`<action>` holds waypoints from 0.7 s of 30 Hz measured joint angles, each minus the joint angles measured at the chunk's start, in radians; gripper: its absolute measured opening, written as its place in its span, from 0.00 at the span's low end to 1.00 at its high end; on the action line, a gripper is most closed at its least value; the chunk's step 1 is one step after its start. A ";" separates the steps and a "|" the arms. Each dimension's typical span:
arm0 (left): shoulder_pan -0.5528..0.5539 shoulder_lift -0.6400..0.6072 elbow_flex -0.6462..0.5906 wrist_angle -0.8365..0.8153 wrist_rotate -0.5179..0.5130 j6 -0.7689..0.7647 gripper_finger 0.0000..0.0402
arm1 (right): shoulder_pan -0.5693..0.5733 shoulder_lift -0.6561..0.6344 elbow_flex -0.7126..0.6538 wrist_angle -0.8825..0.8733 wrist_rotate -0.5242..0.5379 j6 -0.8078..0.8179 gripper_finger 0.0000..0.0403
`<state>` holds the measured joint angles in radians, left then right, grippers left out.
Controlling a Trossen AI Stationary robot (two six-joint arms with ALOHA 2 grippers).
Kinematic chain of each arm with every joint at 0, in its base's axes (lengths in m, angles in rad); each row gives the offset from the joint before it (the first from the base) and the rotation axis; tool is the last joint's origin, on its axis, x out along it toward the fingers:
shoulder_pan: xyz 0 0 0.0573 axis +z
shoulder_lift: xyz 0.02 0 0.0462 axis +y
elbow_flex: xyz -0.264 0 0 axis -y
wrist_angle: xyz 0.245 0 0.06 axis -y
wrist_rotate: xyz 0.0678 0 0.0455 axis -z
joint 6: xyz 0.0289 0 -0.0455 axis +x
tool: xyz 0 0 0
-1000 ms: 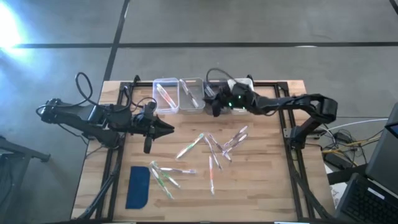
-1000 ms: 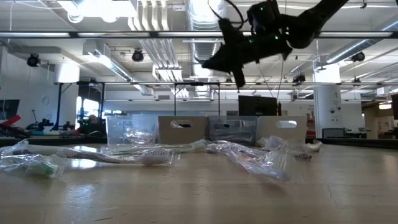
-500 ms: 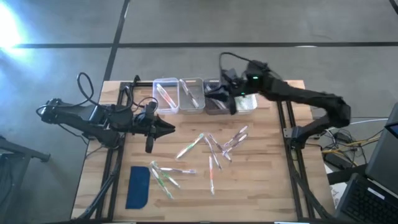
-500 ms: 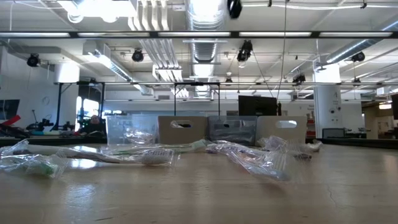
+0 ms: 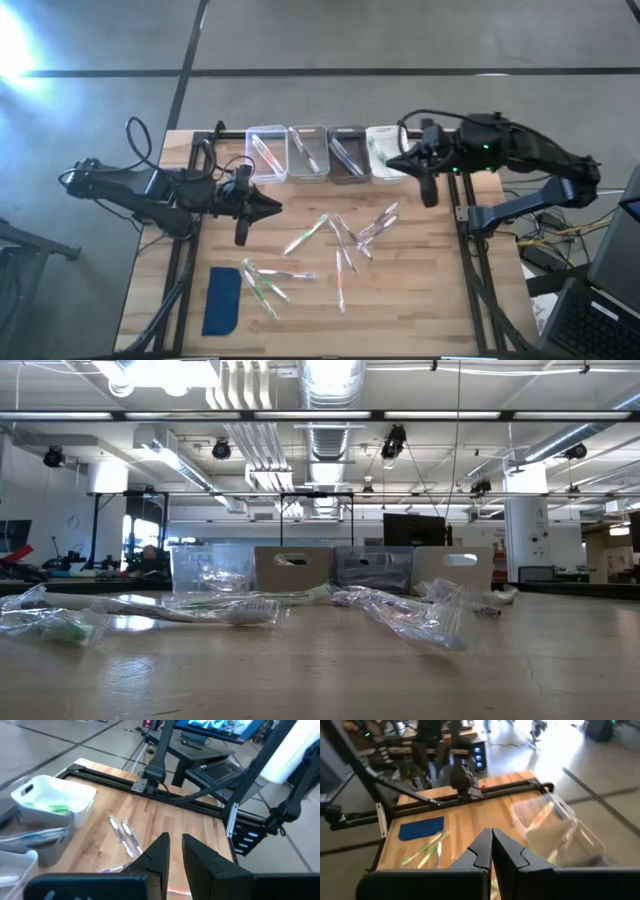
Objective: Pick & Place Toothbrushes
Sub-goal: Put the green toothbrush into the white bin
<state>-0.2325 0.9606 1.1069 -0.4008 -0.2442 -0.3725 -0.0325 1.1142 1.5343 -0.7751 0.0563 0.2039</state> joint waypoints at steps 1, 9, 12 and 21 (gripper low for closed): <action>0.000 0.006 0.000 0.000 0.001 -0.003 0.14 | 0.013 -0.019 -0.002 -0.020 0.023 0.025 0.02; 0.002 0.093 0.000 -0.004 0.031 -0.001 0.29 | 0.057 -0.113 -0.003 -0.205 0.146 0.145 0.02; 0.002 0.142 0.004 -0.007 0.046 -0.005 0.41 | 0.056 -0.140 -0.003 -0.224 0.179 0.156 0.02; 0.004 0.276 0.006 0.008 0.039 -0.020 0.54 | 0.057 -0.202 -0.003 -0.223 0.183 0.149 0.02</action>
<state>-0.2287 1.2365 1.1133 -0.3923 -0.2049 -0.3928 0.0242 0.9119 1.5314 -0.9985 0.2390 0.3530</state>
